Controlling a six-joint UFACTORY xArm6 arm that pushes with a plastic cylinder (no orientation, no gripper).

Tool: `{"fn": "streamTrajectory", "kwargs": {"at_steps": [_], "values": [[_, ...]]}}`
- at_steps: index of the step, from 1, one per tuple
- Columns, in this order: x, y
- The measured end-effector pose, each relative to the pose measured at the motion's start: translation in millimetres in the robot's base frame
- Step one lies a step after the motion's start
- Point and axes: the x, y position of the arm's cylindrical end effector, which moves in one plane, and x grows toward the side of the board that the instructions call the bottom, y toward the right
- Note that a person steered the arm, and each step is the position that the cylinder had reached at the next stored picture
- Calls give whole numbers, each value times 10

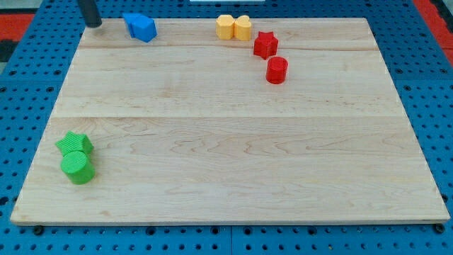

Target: Separate blue triangle and the blue cube

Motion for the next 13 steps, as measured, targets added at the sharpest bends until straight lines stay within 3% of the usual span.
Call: {"fn": "streamTrajectory", "kwargs": {"at_steps": [2,4,10,13], "values": [[-8,101],[16,964],[451,1111],[922,1083]]}}
